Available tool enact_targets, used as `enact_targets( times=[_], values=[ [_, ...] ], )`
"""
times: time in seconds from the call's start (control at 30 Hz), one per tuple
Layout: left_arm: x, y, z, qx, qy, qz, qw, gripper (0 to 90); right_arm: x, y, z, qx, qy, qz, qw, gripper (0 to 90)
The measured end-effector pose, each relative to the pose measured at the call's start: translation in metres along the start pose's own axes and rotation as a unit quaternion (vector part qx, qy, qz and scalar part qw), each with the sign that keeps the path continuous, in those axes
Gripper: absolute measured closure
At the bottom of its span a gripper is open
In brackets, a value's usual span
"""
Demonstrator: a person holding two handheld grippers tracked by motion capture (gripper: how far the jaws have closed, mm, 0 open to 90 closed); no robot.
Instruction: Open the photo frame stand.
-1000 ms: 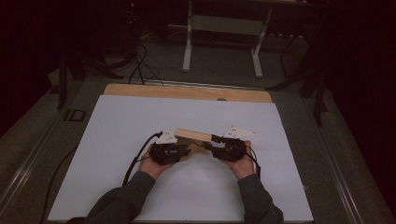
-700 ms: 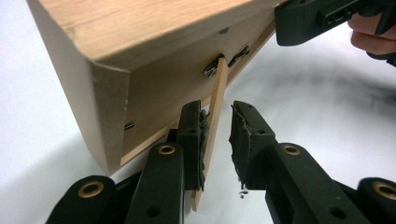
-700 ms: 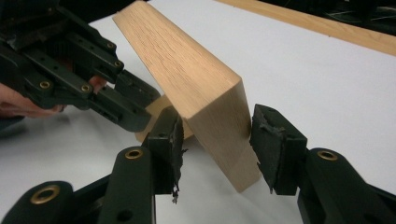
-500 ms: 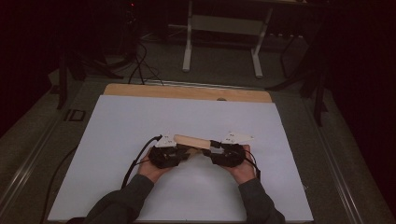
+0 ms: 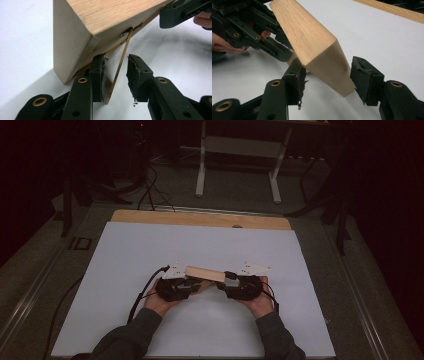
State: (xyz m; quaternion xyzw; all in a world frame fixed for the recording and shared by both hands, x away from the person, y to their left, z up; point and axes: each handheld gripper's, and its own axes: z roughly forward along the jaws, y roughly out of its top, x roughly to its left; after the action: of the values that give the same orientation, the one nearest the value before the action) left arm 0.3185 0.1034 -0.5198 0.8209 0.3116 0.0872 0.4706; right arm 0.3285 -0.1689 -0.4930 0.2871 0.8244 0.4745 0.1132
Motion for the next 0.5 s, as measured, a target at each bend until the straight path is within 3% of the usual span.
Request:
enact_targets(
  times=[0.5],
  values=[
    [0.0024,-0.0032,-0.0092,-0.004,0.01,0.003,0.9999,65.9,-0.0012,-0.0023,-0.0014,0.007,0.005,-0.005,0.9999,44.1]
  ],
)
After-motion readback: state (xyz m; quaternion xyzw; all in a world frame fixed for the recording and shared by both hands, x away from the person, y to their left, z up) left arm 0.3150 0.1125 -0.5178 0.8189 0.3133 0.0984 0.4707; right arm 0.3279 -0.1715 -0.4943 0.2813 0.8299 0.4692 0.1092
